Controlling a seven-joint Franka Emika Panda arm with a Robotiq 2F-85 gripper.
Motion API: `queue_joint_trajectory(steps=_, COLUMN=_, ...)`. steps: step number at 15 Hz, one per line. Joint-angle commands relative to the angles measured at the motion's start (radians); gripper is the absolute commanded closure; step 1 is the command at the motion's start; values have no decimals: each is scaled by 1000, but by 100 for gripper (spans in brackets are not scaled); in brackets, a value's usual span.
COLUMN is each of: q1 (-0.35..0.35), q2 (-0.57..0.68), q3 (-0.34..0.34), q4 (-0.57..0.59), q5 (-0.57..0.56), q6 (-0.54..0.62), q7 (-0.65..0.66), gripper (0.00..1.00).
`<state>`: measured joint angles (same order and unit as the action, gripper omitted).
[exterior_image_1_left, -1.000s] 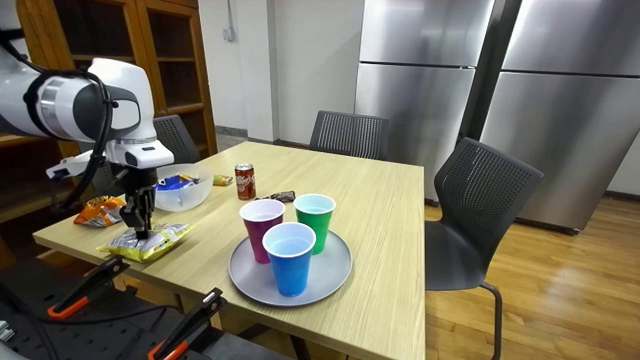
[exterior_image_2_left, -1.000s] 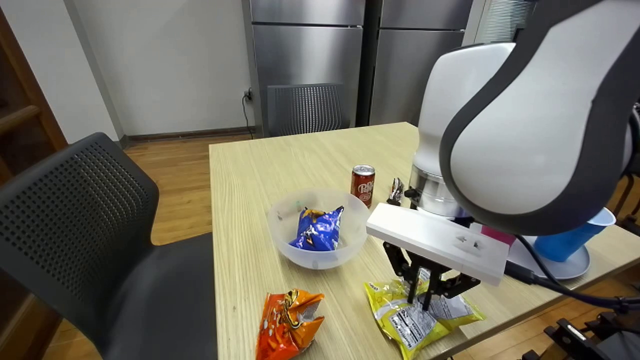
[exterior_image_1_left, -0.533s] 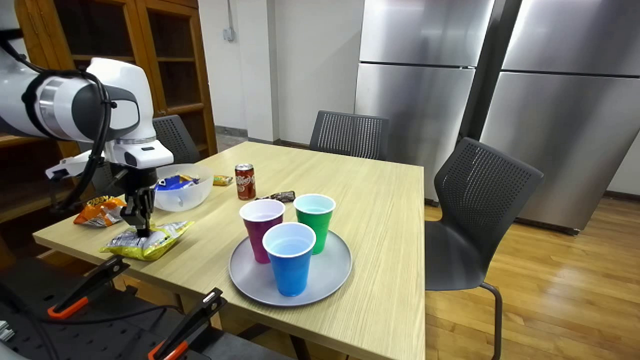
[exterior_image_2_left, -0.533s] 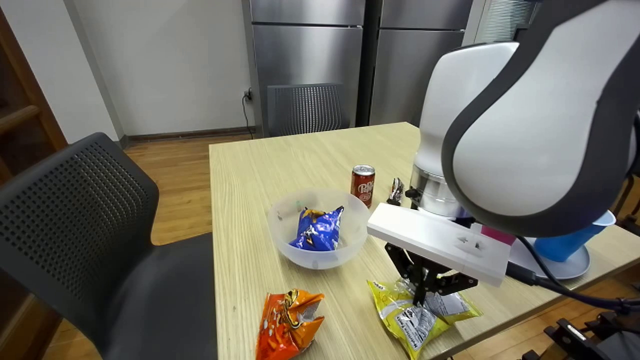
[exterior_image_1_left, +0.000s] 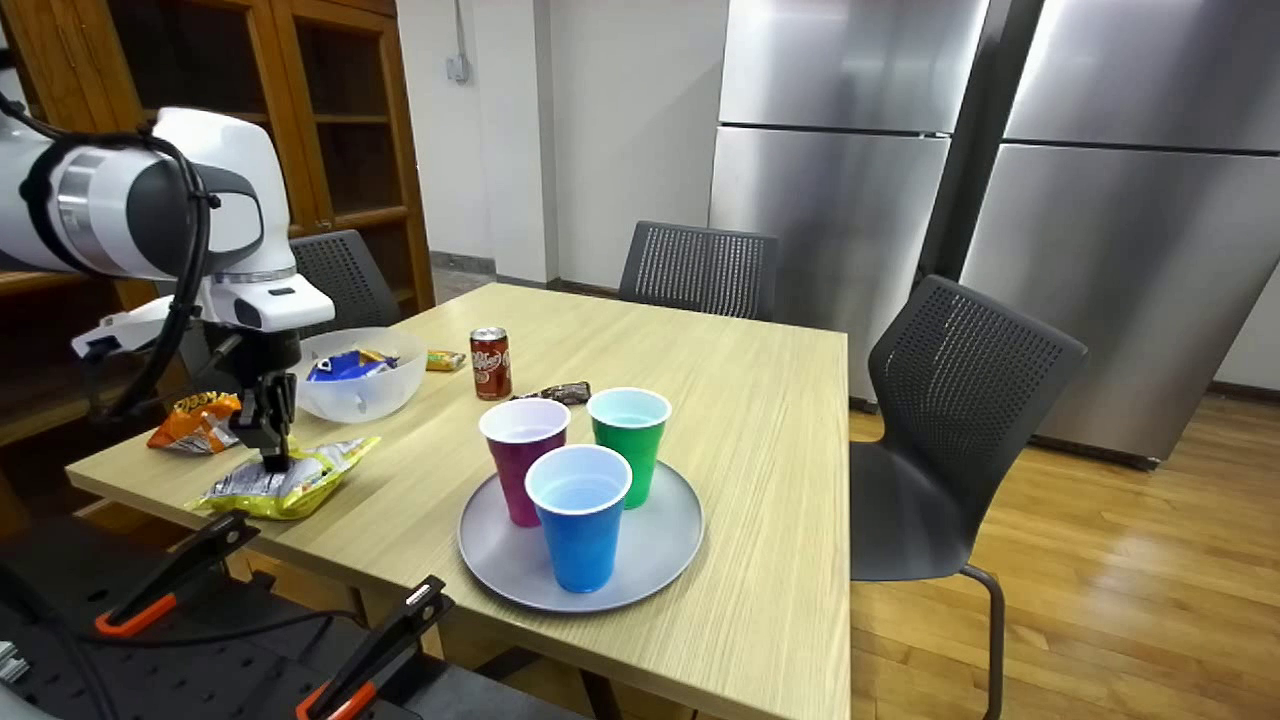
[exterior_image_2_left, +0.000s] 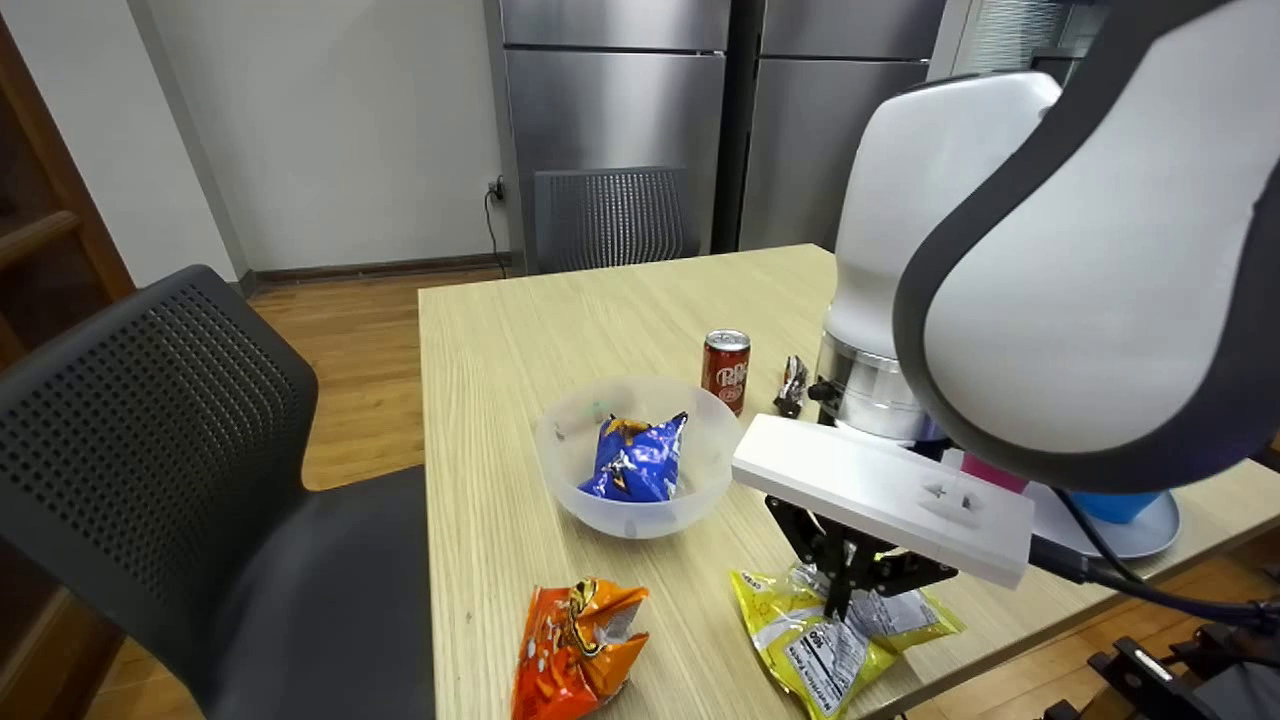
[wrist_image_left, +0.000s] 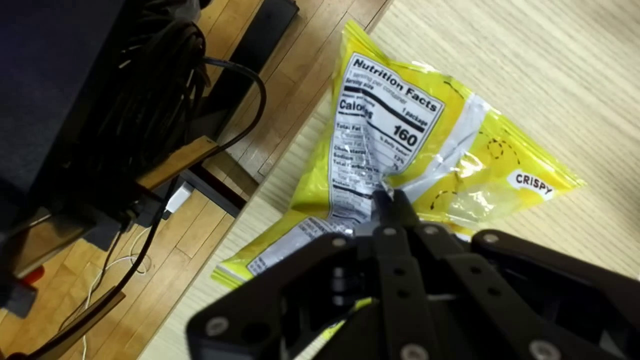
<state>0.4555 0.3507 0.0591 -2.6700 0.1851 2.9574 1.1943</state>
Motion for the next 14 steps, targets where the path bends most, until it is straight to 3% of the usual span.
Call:
queue_joint_trajectory(steps=1, q1=79, q2=-89, q3=-59, q4=-59, q5=-61, q6=-25, q7=61, gripper=100)
queue_joint_trajectory(steps=10, q1=281, q2=-231, q3=-276, q4=-76, q5=-398, q6=-107, q7=282, gripper=100)
queue_joint_trajectory(steps=14, q1=305, q2=-297, q3=-318, q4=-53, q5=-530, q6=-172, q7=351, gripper=100)
